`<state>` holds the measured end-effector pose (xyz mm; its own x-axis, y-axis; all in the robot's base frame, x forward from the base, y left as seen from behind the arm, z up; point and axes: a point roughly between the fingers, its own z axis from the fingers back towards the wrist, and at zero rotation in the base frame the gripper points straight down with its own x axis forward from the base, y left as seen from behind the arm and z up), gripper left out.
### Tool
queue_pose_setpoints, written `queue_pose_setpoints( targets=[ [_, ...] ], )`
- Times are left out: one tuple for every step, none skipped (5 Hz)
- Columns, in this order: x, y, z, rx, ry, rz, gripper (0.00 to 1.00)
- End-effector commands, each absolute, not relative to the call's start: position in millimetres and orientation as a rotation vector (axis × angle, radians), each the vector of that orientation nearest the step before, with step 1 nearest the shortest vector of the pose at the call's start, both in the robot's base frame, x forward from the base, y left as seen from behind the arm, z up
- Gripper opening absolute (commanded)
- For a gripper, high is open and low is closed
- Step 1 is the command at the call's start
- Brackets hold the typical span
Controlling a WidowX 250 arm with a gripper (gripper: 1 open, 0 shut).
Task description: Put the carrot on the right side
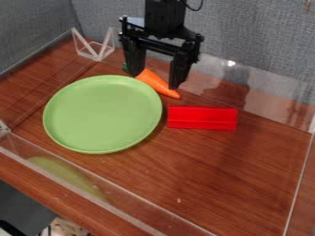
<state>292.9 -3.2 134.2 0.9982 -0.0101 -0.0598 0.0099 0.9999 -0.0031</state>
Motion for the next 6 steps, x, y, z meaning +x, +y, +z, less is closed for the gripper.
queue_pose_setpoints(
  targets=[
    [302.5,1.9,130.6,-0.018,0.028,0.203,1.0],
    [311.3,0.2,119.9,-0.049,-0.007,0.421,1.0],
    [321.3,-1.2,107.9,-0.081,-0.033,0.631,1.0],
    [333.0,1.8,99.6,-0.116,-0.063,0.846,1.0],
    [345.4,11.8,104.1,-0.149,-0.09,1.02,1.0],
    [359.4,20.9,108.2,-0.179,-0.114,1.148,1.0]
  ],
)
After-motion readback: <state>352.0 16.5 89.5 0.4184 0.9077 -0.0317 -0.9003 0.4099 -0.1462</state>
